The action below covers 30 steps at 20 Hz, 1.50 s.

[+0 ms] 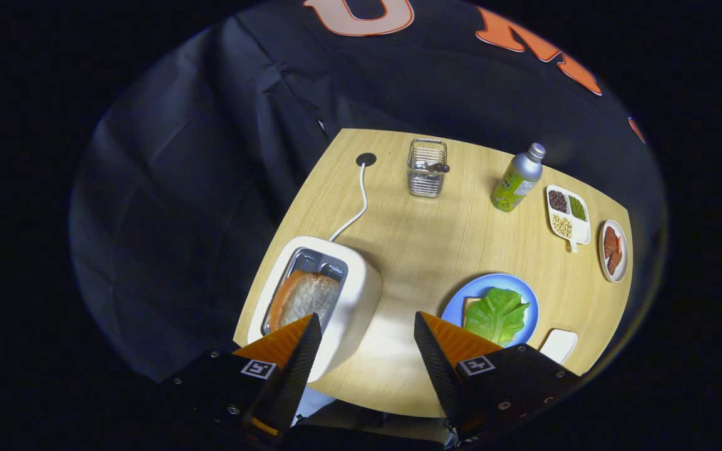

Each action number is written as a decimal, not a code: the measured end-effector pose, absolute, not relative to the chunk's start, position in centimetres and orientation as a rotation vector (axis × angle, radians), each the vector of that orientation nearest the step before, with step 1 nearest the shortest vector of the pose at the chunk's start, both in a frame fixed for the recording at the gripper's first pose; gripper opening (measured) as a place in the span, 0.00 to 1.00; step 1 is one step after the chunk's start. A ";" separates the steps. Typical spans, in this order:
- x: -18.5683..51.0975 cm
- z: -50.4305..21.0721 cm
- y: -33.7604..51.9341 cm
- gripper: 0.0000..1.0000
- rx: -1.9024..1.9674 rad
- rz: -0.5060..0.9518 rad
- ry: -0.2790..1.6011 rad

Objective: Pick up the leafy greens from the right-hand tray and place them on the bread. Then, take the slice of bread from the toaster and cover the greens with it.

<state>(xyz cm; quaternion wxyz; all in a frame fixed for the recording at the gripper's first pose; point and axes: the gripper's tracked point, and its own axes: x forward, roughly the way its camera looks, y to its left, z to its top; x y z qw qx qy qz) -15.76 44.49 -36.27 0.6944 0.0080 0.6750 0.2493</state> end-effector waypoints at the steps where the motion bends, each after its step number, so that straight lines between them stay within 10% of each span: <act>1: -16.0 -36.1 45.3 0.90 0.018 0.564 1.515; 18: -19.1 -39.4 51.4 0.72 -0.010 0.500 1.652; 30: -19.2 -40.9 50.2 0.22 0.058 0.423 1.695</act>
